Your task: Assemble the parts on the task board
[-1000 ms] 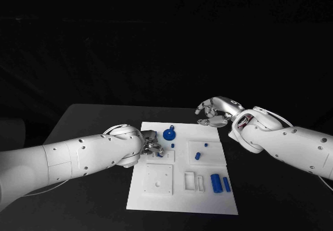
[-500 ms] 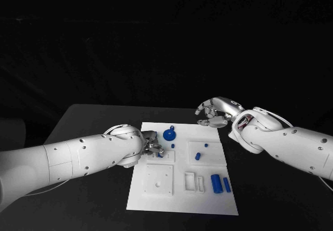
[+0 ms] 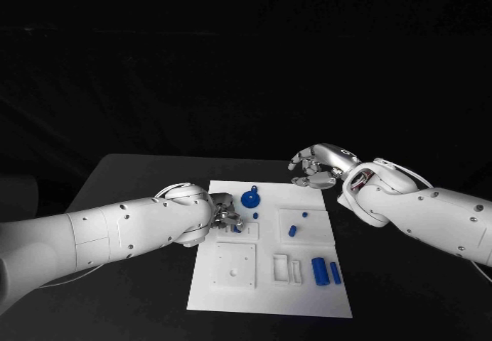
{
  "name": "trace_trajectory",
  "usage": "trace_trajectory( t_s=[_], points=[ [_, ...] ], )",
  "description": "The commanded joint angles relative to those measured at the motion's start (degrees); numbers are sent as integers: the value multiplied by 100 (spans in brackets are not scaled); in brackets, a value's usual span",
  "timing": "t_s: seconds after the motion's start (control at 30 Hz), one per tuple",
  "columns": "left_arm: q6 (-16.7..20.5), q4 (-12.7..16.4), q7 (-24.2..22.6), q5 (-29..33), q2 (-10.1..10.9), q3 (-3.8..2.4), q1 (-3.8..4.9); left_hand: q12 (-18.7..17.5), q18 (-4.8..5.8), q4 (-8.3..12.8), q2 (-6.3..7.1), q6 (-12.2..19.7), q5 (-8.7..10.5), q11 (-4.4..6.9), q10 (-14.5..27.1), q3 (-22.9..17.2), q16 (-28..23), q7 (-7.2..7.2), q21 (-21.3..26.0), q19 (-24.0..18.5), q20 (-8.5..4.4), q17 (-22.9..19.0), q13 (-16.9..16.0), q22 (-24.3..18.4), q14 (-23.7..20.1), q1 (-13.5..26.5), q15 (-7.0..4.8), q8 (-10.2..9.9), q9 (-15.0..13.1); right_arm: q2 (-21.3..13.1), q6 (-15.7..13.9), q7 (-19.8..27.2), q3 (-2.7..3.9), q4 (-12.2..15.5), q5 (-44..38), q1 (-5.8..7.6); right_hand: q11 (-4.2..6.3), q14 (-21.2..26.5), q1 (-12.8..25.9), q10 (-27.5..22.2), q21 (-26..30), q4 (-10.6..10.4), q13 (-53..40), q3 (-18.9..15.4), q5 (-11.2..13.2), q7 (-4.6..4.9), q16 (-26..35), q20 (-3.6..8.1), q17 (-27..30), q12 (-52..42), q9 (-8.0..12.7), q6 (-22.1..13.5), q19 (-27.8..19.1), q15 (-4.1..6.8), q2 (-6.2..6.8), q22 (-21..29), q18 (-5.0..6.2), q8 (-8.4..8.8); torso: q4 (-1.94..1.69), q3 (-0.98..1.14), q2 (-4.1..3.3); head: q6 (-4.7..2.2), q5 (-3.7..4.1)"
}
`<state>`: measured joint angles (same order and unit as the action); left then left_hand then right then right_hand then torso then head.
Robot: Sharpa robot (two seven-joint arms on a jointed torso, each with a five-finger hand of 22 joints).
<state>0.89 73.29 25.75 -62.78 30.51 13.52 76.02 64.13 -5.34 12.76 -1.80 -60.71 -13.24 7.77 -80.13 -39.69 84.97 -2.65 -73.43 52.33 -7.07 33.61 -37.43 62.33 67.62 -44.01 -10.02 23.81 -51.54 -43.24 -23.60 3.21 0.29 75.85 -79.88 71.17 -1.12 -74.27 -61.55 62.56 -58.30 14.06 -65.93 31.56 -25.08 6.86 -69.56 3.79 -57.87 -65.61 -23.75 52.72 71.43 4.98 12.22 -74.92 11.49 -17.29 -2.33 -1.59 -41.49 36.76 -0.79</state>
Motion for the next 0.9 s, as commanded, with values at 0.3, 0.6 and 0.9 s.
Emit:
trace_trajectory(
  t_s=[0.3, 0.6, 0.9],
  points=[
    [-208, 12, -71, 13, -67, 13, -30, 11, -40, -152, 34, -1307, 132, 83, 33, -114, 21, 515, -18, -1, -834, 9, 15, 17, 365, 4, -316, 49, 2, 3, 92, 3, 2, 6, -31, 0, 19, -13, -7, -28, 36, -32, 10, -10, -57, 57, 19, 28, -7, -17, -5, -4, 3, 39, 40, -77, 351, -9, -1, 0, -3, 2, 21],
    [-210, 9, -83, 16, -72, 13, -30, 13, -57, -312, 312, -1291, 769, 84, 35, -47, 1, 514, -4, -4, -836, 5, 40, 29, 356, 29, -320, 63, 12, 3, 97, 4, 2, 5, -32, 0, 19, -13, -6, -28, 36, -32, 10, -12, -63, 57, 19, 28, -7, -18, -5, -4, 3, 39, 41, -78, 351, -9, -3, -4, -1, 13, 37],
    [-188, 10, -91, 16, -75, 13, -32, 17, -64, -188, 278, -1262, 472, 80, 48, 463, 1, 510, -3, -37, -829, 10, 51, 51, 338, 189, -324, 78, 5, 6, 99, 2, 2, 2, -34, 0, 19, -13, -5, -28, 35, -32, 10, -15, -68, 57, 19, 28, -7, -18, -5, -3, 4, 39, 41, -78, 351, -10, -5, -6, -2, 15, 43]
  ],
)
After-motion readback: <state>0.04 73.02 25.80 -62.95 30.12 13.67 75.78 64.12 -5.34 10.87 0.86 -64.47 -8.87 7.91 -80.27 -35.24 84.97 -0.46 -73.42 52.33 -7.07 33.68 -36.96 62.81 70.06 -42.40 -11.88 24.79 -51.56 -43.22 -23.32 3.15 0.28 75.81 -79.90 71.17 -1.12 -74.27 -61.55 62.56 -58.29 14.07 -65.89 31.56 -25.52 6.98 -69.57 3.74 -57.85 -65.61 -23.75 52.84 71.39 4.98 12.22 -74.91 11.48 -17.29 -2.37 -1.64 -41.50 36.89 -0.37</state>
